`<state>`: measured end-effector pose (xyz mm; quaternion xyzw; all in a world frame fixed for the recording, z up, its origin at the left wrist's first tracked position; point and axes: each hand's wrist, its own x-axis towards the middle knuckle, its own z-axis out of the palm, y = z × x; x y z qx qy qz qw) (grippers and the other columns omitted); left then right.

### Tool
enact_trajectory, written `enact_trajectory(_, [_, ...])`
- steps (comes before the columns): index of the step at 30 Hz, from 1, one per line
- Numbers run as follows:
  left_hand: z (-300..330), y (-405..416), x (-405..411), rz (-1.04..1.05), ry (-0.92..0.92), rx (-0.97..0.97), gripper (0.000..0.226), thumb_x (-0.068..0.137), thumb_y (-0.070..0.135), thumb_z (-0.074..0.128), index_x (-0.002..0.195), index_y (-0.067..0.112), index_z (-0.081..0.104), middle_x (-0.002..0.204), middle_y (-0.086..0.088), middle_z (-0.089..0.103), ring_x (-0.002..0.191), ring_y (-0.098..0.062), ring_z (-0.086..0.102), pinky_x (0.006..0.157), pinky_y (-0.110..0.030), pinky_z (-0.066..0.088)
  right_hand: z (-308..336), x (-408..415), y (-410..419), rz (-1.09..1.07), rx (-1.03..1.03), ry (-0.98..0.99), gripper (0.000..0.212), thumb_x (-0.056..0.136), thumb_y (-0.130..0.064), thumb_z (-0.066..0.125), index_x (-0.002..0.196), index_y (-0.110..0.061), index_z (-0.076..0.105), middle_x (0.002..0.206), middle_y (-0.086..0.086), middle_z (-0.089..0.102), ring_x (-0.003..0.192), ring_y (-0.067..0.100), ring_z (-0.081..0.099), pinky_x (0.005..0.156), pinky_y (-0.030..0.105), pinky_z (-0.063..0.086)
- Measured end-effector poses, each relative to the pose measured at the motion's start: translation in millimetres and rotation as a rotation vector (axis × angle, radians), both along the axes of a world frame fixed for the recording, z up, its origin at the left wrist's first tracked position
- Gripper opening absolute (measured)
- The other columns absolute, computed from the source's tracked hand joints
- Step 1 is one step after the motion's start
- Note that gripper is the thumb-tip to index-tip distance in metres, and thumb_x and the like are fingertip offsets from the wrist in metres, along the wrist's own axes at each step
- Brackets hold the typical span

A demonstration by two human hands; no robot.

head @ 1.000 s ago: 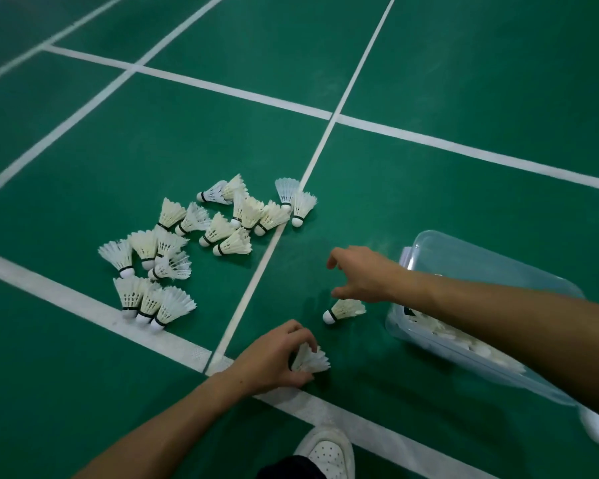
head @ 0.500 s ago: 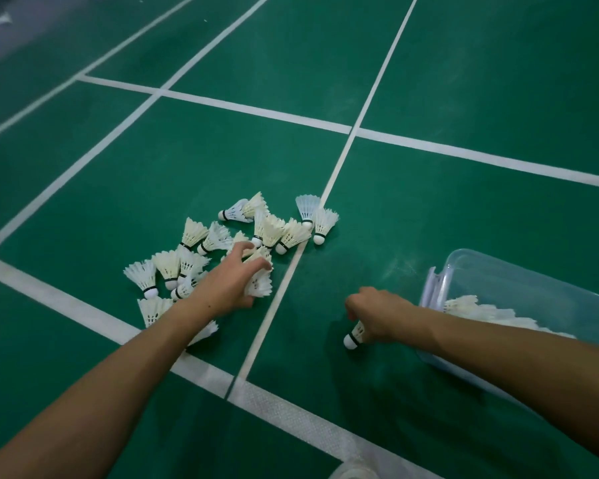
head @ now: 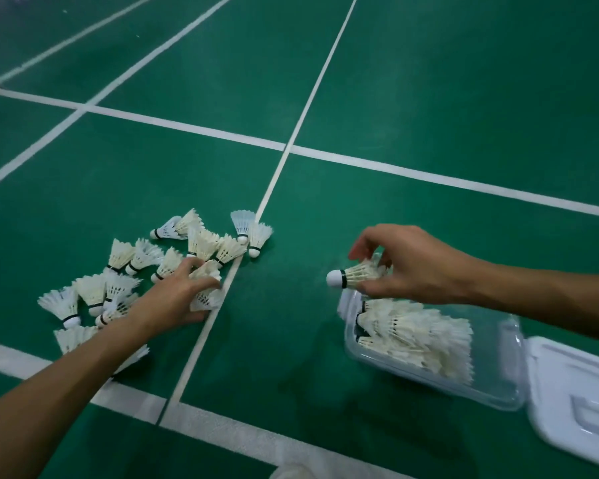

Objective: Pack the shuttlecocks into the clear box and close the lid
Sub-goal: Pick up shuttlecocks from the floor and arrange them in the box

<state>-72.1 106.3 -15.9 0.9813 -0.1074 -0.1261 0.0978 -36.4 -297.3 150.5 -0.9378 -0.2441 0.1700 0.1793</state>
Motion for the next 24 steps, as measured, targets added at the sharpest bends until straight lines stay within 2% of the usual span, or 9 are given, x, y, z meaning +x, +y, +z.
enact_trajectory(3, [23, -28, -4, 0.078, -0.043, -0.197, 0.063, 0.074, 0.032, 0.094, 0.131, 0.037, 0.067, 0.16, -0.011, 0.029, 0.123, -0.031, 0.059, 0.112, -0.05, 0.049, 21, -8, -52, -0.146, 0.055, -0.026, 0.038, 0.079, -0.042, 0.083, 0.112, -0.03, 0.068, 0.105, -0.018, 0.066, 0.087, -0.004, 0.064, 0.076, 0.019, 0.05])
enact_trajectory(4, [33, -41, -3, 0.074, -0.066, -0.265, 0.063, 0.074, 0.03, 0.095, 0.13, 0.038, 0.067, 0.157, -0.009, 0.031, 0.119, -0.029, 0.06, 0.11, -0.047, 0.051, 25, -12, -69, -0.21, 0.08, -0.044, 0.038, 0.078, -0.041, 0.084, 0.111, -0.029, 0.069, 0.104, -0.018, 0.067, 0.085, -0.001, 0.066, 0.074, 0.02, 0.051])
enact_trajectory(6, [55, -71, 1, 0.027, -0.121, -0.396, 0.061, 0.074, 0.024, 0.095, 0.126, 0.039, 0.068, 0.148, -0.003, 0.034, 0.106, -0.024, 0.063, 0.1, -0.031, 0.058, 28, -21, -103, -0.341, 0.127, -0.081, 0.038, 0.077, -0.039, 0.086, 0.109, -0.027, 0.071, 0.102, -0.015, 0.07, 0.081, 0.01, 0.071, 0.074, 0.027, 0.054])
enact_trajectory(8, [77, -105, 7, -0.039, -0.171, -0.507, 0.059, 0.074, 0.019, 0.095, 0.123, 0.038, 0.07, 0.142, 0.001, 0.036, 0.106, -0.02, 0.062, 0.093, -0.016, 0.057, 24, -33, -130, -0.448, 0.151, -0.097, 0.038, 0.076, -0.038, 0.087, 0.108, -0.026, 0.072, 0.101, -0.012, 0.072, 0.079, 0.014, 0.072, 0.074, 0.031, 0.056])
enact_trajectory(12, [112, -177, 15, -0.14, -0.226, -0.683, 0.056, 0.075, 0.016, 0.094, 0.123, 0.035, 0.071, 0.14, 0.0, 0.038, 0.111, -0.001, 0.059, 0.089, -0.011, 0.055, 4, -59, -158, -0.566, 0.203, -0.09, 0.031, 0.076, -0.034, 0.087, 0.102, -0.027, 0.072, 0.099, -0.009, 0.074, 0.082, 0.013, 0.071, 0.081, 0.036, 0.06])
enact_trajectory(15, [122, -214, 23, -0.166, -0.257, -0.765, 0.056, 0.076, 0.014, 0.093, 0.123, 0.034, 0.071, 0.139, 0.0, 0.038, 0.11, 0.005, 0.057, 0.089, -0.013, 0.055, -23, -66, -149, -0.552, 0.193, -0.098, 0.027, 0.076, -0.033, 0.085, 0.099, -0.028, 0.073, 0.1, -0.007, 0.07, 0.088, 0.013, 0.066, 0.086, 0.039, 0.058])
enact_trajectory(19, [118, -229, 34, -0.149, -0.285, -0.797, 0.056, 0.076, 0.018, 0.093, 0.126, 0.032, 0.071, 0.14, -0.001, 0.039, 0.115, 0.0, 0.058, 0.09, -0.016, 0.056, -68, -47, -115, -0.424, 0.101, -0.142, 0.035, 0.082, -0.042, 0.077, 0.115, -0.03, 0.07, 0.111, -0.004, 0.061, 0.1, 0.017, 0.06, 0.085, 0.034, 0.05])
enact_trajectory(22, [110, -227, 35, -0.12, -0.302, -0.799, 0.056, 0.076, 0.021, 0.093, 0.127, 0.029, 0.071, 0.139, 0.0, 0.04, 0.123, 0.003, 0.053, 0.089, -0.011, 0.055, -102, -33, -89, -0.346, -0.004, -0.225, 0.036, 0.092, -0.031, 0.073, 0.127, -0.027, 0.065, 0.121, 0.0, 0.061, 0.108, 0.023, 0.061, 0.086, 0.037, 0.05])
enact_trajectory(24, [105, -226, 35, -0.101, -0.299, -0.795, 0.056, 0.075, 0.022, 0.093, 0.126, 0.03, 0.071, 0.139, 0.001, 0.04, 0.123, -0.001, 0.056, 0.087, -0.011, 0.055, -123, -26, -75, -0.349, -0.043, -0.278, 0.036, 0.094, -0.019, 0.068, 0.129, -0.022, 0.061, 0.123, 0.001, 0.065, 0.11, 0.027, 0.061, 0.081, 0.038, 0.05])
